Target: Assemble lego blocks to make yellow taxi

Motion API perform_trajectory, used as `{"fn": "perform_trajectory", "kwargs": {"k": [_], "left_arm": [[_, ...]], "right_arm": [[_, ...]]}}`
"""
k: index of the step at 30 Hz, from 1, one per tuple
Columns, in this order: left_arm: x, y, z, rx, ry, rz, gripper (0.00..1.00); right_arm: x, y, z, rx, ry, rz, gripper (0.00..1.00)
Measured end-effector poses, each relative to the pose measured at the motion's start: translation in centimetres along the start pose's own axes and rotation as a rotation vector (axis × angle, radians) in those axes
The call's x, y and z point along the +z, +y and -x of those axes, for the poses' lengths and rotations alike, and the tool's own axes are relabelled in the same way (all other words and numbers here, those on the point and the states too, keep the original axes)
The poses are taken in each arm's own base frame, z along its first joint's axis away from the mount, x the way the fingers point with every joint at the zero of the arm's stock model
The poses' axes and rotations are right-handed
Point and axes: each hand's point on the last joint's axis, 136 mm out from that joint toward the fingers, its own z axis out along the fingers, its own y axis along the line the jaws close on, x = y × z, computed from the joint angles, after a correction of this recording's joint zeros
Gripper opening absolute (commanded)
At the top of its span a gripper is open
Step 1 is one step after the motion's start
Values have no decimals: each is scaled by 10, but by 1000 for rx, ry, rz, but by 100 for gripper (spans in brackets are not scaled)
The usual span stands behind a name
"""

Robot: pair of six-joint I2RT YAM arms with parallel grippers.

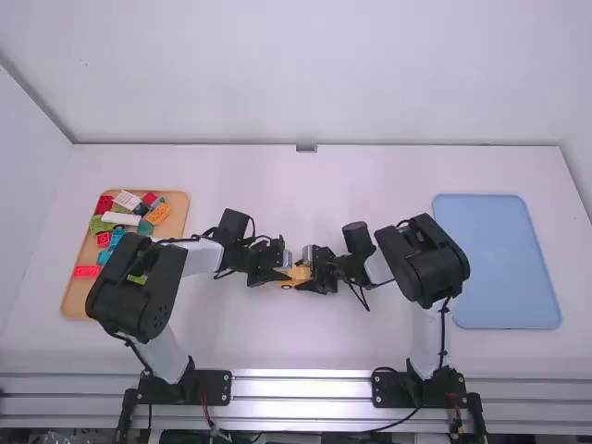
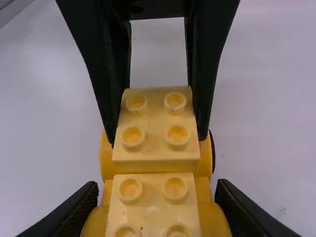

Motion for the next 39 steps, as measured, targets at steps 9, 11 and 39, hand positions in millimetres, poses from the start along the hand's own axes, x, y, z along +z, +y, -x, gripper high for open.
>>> {"fn": "perform_trajectory", "kwargs": {"k": [9, 11, 39], "left_arm": [[0, -2, -1, -7, 1, -7, 24], [0, -2, 0, -8, 0, -9, 30], [-23, 4, 23, -48, -27, -26, 25]], "right_arm": [[0, 0, 0, 0, 0, 0, 50], [0, 0, 0, -1, 0, -1, 49], [0, 0, 0, 0, 1, -1, 51]]}}
